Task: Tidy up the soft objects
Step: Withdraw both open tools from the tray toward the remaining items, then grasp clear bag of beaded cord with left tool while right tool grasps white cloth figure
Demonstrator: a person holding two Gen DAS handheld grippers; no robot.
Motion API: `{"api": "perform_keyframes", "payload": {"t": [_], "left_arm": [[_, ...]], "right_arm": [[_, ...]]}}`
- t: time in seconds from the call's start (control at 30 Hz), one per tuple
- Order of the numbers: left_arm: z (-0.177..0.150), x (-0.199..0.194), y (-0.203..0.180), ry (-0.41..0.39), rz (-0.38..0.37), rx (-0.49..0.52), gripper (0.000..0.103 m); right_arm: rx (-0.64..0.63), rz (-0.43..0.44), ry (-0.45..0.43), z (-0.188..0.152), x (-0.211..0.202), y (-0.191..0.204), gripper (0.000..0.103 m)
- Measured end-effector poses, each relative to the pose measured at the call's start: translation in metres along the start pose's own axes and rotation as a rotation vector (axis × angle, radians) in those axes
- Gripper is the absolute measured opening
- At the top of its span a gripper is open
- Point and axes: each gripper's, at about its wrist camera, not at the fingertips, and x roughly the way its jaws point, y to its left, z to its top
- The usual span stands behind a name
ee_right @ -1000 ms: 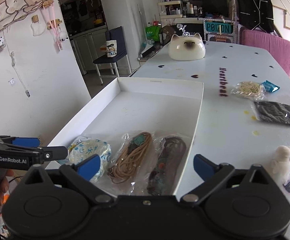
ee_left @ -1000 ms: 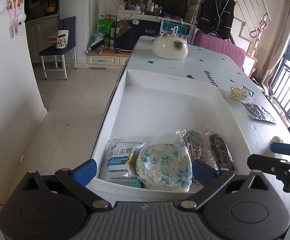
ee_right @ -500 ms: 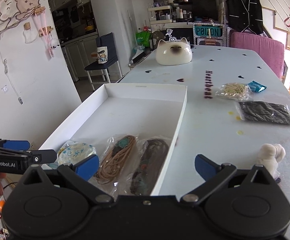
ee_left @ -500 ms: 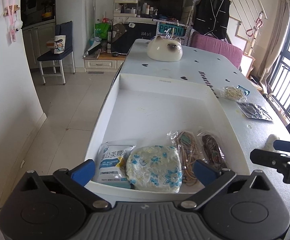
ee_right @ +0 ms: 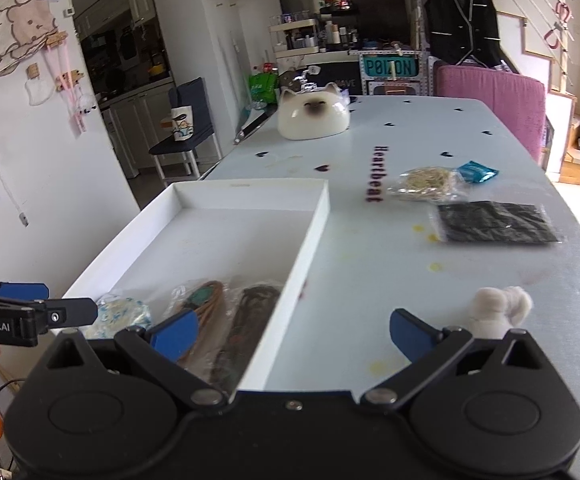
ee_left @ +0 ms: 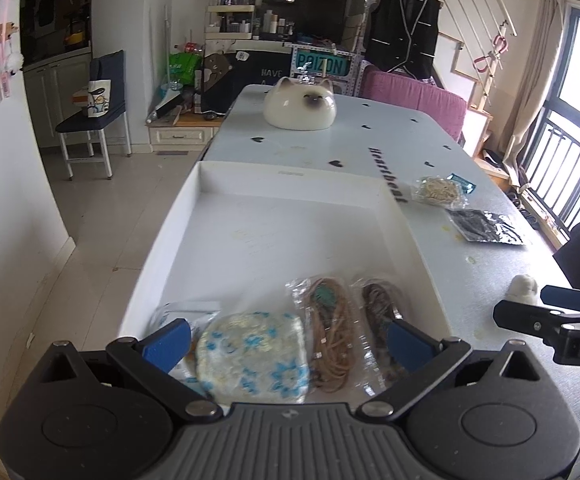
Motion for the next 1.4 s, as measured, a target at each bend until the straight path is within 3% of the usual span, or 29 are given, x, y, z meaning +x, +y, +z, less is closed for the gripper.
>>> {"api": "perform_keyframes", "payload": {"t": [0.7,0.87,1.0,1.27,1.4], "left_arm": [[0.026,0.039,-0.085,0.007,-0.091,0.054,0.103],[0.032,0.051,-0.103,0.017,-0.105,0.081,0.103],[0.039,0.063,-0.114,0.028,-0.105,0.097,0.103],[0.063,0.089,-0.136,0.019,-0.124,0.117,0.103],[0.082,0.109,-0.154,0.001,-0.147,0.14,0.103]], "right_arm": [[0.069,-0.171,-0.039,0.002,-0.008,-0.098,0.103],[0.094,-0.17,-0.037,0.001,0.006,-0.123,0.102],[0.132,-0.126,-0.003,0.0,0.025,-0.14,0.08],[0.158,-0.133,0.074,-0.004,0.062,-0.157,0.065],[0.184,-0.126,0.101,-0.008,0.073,-0.165,0.051]]}}
